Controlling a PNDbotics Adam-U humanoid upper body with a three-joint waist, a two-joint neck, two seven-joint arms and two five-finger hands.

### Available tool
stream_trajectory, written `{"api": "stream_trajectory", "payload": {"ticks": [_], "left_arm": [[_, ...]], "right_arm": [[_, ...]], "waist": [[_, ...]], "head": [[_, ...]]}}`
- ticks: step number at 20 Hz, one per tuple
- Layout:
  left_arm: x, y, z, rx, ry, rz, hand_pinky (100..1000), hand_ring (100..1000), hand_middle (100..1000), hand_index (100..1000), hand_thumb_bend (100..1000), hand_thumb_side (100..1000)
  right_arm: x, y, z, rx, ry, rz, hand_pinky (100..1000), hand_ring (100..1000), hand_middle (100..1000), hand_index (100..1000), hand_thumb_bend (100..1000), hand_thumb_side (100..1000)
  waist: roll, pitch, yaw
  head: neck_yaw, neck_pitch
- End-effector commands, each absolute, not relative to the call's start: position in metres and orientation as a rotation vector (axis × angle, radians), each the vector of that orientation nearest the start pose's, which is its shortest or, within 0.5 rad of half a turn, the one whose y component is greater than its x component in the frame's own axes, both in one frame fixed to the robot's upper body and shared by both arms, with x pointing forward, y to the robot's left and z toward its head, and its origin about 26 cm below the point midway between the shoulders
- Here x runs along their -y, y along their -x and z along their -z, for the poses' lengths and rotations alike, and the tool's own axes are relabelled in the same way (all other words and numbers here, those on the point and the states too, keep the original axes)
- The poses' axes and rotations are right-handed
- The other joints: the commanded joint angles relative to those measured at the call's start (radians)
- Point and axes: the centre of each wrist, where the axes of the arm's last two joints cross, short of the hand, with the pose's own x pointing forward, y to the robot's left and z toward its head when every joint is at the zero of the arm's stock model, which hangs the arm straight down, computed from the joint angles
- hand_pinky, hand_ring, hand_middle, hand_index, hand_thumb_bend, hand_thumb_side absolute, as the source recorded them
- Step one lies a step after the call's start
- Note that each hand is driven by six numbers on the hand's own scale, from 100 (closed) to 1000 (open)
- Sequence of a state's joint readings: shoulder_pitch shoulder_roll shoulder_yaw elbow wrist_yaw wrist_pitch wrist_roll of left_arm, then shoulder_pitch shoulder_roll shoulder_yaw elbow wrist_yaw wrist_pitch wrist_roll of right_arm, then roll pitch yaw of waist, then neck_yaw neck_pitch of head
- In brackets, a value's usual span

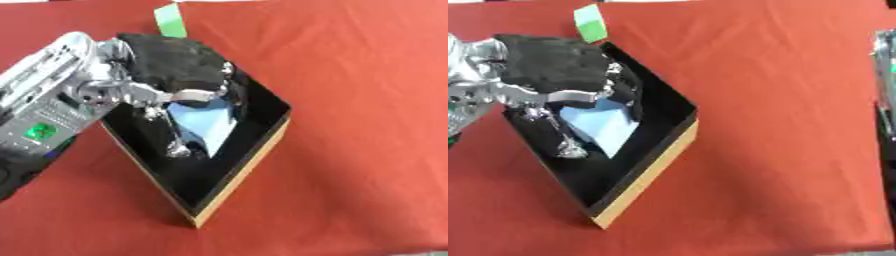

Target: Pick up objects on the table and place them in the box.

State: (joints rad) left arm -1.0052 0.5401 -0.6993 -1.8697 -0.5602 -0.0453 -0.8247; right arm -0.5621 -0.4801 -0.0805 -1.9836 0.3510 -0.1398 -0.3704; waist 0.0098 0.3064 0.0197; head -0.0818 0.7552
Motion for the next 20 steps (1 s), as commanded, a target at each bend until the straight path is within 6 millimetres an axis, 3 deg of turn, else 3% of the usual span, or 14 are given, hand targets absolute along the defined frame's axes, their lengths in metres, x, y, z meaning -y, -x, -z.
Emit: {"api": "stream_trajectory", "payload": {"ticks": [1,6,7,11,20], "left_arm": [[-0.091,-0.297,-0.293,-1.762,0.583,-2.729,538,620,700,785,247,162],[-0.091,-0.303,-0.284,-1.708,0.623,-2.757,600,701,771,850,289,198],[-0.091,-0.304,-0.282,-1.695,0.623,-2.759,658,787,836,893,325,263],[-0.09,-0.307,-0.275,-1.599,0.636,-2.742,802,912,930,957,511,416],[-0.096,-0.322,-0.268,-1.494,0.753,-2.735,840,952,949,969,636,402]], "right_arm": [[0.277,-0.305,-0.305,-3.189,-1.015,0.222,780,630,537,806,100,674],[0.277,-0.305,-0.305,-3.192,-1.012,0.216,781,630,536,806,100,675],[0.277,-0.305,-0.305,-3.192,-1.012,0.215,781,630,536,806,100,675],[0.277,-0.305,-0.304,-3.193,-1.01,0.214,781,630,537,806,100,675],[0.277,-0.305,-0.304,-3.192,-1.008,0.211,781,631,538,806,100,675]], "waist": [[-0.005,-0.017,0.0],[-0.01,-0.016,-0.002],[-0.011,-0.016,-0.003],[-0.01,-0.018,-0.004],[-0.011,-0.023,-0.008]], "head": [[0.003,-0.002],[0.006,-0.005],[0.006,-0.005],[0.006,-0.006],[0.001,-0.01]]}}
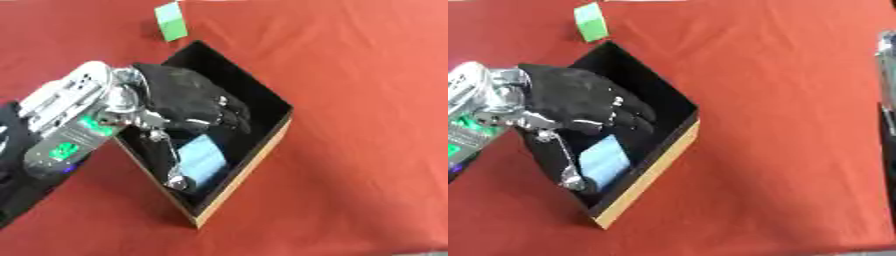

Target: Pick up objects on the table and place them in the box.

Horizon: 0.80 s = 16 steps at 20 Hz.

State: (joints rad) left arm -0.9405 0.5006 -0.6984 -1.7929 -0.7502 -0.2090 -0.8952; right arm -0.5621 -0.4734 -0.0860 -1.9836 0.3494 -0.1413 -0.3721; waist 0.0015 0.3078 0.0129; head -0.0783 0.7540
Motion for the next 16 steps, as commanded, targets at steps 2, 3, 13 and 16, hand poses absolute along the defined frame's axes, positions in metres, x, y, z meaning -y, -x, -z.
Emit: {"api": "stream_trajectory", "payload": {"ticks": [2,3,13,16], "left_arm": [[-0.097,-0.322,-0.27,-1.498,0.78,-2.722,840,954,943,964,646,370],[-0.098,-0.321,-0.273,-1.508,0.795,-2.712,836,951,939,959,637,339],[-0.122,-0.295,-0.339,-1.845,1.038,-2.445,817,930,920,933,585,145],[-0.133,-0.303,-0.359,-1.961,1.183,-2.373,823,933,924,933,596,115]], "right_arm": [[0.277,-0.305,-0.304,-3.193,-1.01,0.211,781,631,538,806,100,675],[0.277,-0.305,-0.304,-3.193,-1.011,0.211,781,631,538,806,100,675],[0.279,-0.305,-0.303,-3.188,-1.033,0.223,781,632,538,806,100,674],[0.28,-0.305,-0.303,-3.185,-1.039,0.228,782,632,538,806,100,674]], "waist": [[-0.002,-0.025,-0.001],[-0.002,-0.025,0.0],[0.001,-0.032,0.014],[0.004,-0.033,0.018]], "head": [[-0.006,-0.009],[-0.007,-0.009],[-0.02,-0.004],[-0.02,0.001]]}}
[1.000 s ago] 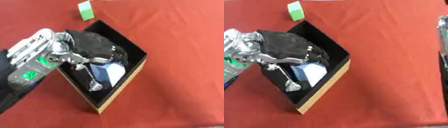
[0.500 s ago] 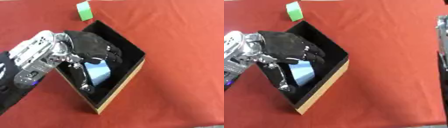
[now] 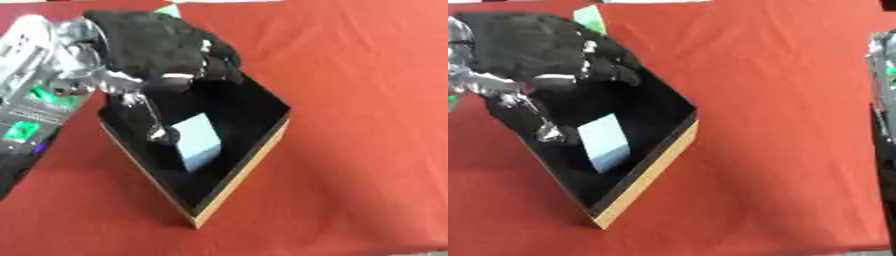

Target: Pick up objects on the table and place them in the box.

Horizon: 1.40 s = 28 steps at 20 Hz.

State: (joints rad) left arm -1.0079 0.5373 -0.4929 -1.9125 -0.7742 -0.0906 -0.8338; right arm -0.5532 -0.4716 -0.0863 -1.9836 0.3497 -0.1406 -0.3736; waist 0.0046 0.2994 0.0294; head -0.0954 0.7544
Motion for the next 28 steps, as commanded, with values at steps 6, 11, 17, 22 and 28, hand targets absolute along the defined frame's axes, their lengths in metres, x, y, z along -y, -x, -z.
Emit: {"api": "stream_trajectory", "payload": {"ticks": [6,11,17,22,28], "left_arm": [[-0.139,-0.325,-0.368,-2.026,1.31,-2.325,802,919,919,941,534,100],[-0.152,-0.344,-0.397,-2.137,1.525,-2.33,791,912,912,945,466,129],[-0.159,-0.373,-0.414,-2.312,1.734,-2.355,784,912,917,953,371,176],[-0.161,-0.399,-0.414,-2.456,1.888,-2.358,803,932,927,968,358,317],[-0.167,-0.429,-0.407,-2.542,2.081,-2.382,811,944,942,988,321,456]], "right_arm": [[0.28,-0.304,-0.303,-3.184,-1.042,0.236,782,631,537,806,100,673],[0.279,-0.304,-0.306,-3.175,-1.04,0.248,782,631,536,806,100,673],[0.277,-0.304,-0.311,-3.168,-1.021,0.259,782,630,534,806,100,672],[0.274,-0.304,-0.315,-3.161,-0.998,0.263,783,629,533,806,100,671],[0.271,-0.304,-0.321,-3.151,-0.97,0.273,783,627,530,807,100,670]], "waist": [[0.002,-0.025,0.004],[0.004,-0.014,0.003],[0.0,0.002,-0.004],[-0.001,0.019,-0.016],[0.001,0.043,-0.036]], "head": [[0.002,0.004],[0.021,-0.002],[0.03,-0.019],[0.047,-0.042],[0.067,-0.068]]}}
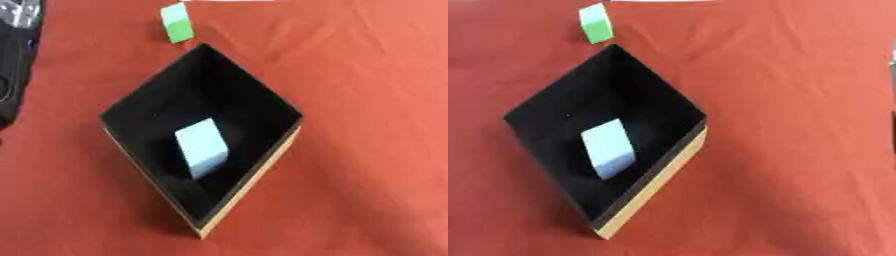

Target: Pick up objects on the table and place them in the box.

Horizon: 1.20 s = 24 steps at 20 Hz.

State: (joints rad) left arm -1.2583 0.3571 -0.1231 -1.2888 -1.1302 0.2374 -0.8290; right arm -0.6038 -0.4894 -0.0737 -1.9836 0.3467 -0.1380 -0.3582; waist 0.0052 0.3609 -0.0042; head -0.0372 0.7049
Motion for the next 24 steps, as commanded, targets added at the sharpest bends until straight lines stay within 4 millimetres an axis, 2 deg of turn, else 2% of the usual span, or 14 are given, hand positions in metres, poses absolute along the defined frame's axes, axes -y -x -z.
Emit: {"api": "stream_trajectory", "payload": {"ticks": [1,3,10,14,20,21,24], "left_arm": [[-0.169,-0.433,-0.405,1.381,-1.14,1.288,815,948,944,991,326,478],[-0.172,-0.443,-0.401,1.359,-1.142,1.266,819,955,950,997,318,521],[-0.181,-0.47,-0.382,1.316,-1.14,1.243,812,954,948,996,314,557],[-0.186,-0.485,-0.371,1.302,-1.136,1.251,807,952,948,995,328,545],[-0.191,-0.504,-0.349,1.293,-1.122,1.279,752,907,941,978,323,457],[-0.191,-0.505,-0.346,1.304,-1.118,1.281,672,835,891,942,278,314],[-0.192,-0.509,-0.339,1.332,-1.104,1.288,631,799,864,929,237,226]], "right_arm": [[0.271,-0.303,-0.322,-3.149,-0.965,0.274,783,627,530,807,100,670],[0.27,-0.303,-0.324,-3.146,-0.954,0.275,783,627,529,807,100,669],[0.266,-0.303,-0.332,-3.133,-0.918,0.282,783,624,524,807,100,668],[0.265,-0.302,-0.336,-3.127,-0.898,0.282,783,623,522,807,100,667],[0.264,-0.302,-0.339,-3.127,-0.882,0.277,782,622,519,806,100,667],[0.264,-0.302,-0.339,-3.128,-0.879,0.273,782,621,517,805,100,667],[0.264,-0.301,-0.339,-3.129,-0.874,0.267,782,621,516,805,100,667]], "waist": [[0.001,-0.014,-0.006],[0.003,-0.005,-0.012],[0.008,0.032,-0.041],[0.011,0.053,-0.055],[0.01,0.076,-0.063],[0.01,0.078,-0.063],[0.01,0.081,-0.065]], "head": [[0.012,-0.023],[0.018,-0.032],[0.042,-0.067],[0.053,-0.086],[0.061,-0.101],[0.061,-0.101],[0.06,-0.101]]}}
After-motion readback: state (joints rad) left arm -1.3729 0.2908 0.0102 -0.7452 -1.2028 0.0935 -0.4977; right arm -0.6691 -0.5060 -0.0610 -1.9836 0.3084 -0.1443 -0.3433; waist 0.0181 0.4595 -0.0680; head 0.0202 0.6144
